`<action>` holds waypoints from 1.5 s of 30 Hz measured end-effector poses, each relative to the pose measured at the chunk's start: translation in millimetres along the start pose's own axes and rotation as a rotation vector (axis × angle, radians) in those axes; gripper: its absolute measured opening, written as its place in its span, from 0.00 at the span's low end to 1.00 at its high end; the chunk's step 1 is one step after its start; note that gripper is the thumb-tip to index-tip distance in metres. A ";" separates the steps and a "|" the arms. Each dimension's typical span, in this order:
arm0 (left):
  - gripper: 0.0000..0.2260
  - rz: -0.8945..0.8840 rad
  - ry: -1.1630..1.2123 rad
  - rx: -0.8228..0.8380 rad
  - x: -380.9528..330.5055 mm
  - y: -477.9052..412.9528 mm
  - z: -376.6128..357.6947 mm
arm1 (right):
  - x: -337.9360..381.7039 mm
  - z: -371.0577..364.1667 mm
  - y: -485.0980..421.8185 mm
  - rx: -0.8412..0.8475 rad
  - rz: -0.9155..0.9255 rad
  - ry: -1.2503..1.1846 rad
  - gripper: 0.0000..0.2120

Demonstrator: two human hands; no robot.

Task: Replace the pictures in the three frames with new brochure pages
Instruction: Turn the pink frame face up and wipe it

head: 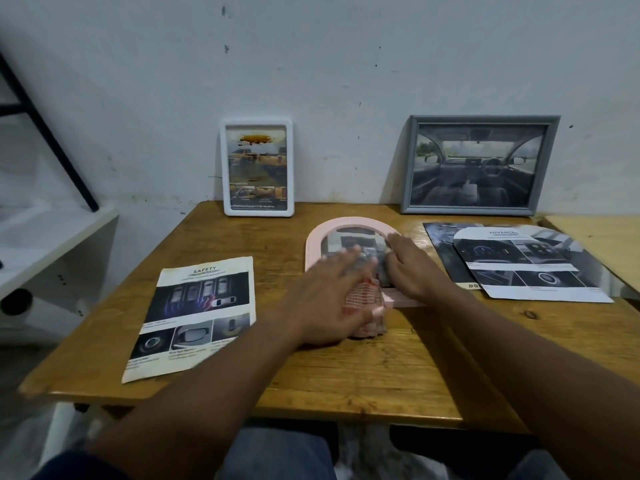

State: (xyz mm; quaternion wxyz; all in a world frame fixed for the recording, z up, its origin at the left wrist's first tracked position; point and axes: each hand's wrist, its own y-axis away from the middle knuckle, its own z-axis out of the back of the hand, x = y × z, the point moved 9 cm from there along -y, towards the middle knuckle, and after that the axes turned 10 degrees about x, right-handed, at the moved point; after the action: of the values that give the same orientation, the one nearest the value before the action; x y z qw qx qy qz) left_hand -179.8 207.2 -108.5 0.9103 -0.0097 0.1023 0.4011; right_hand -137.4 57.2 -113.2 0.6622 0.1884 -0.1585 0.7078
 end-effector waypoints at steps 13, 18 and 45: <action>0.25 0.375 0.164 0.076 77.1 -7.7 -8.3 | -6.6 -17.4 -3.4 0.115 -0.026 0.158 0.29; 0.29 0.461 0.193 0.143 102.9 -61.2 -1.6 | -7.3 -16.9 -4.8 0.088 -0.015 0.181 0.29; 0.28 0.342 0.186 0.037 108.7 -81.1 3.2 | 33.0 -15.5 -113.5 0.197 0.238 0.357 0.27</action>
State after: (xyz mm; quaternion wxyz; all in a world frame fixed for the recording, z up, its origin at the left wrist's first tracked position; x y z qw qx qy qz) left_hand -48.4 231.6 -131.6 0.8154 -0.0123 0.1934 0.5454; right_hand -26.8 101.8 -113.9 0.5701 0.1041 0.0097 0.8149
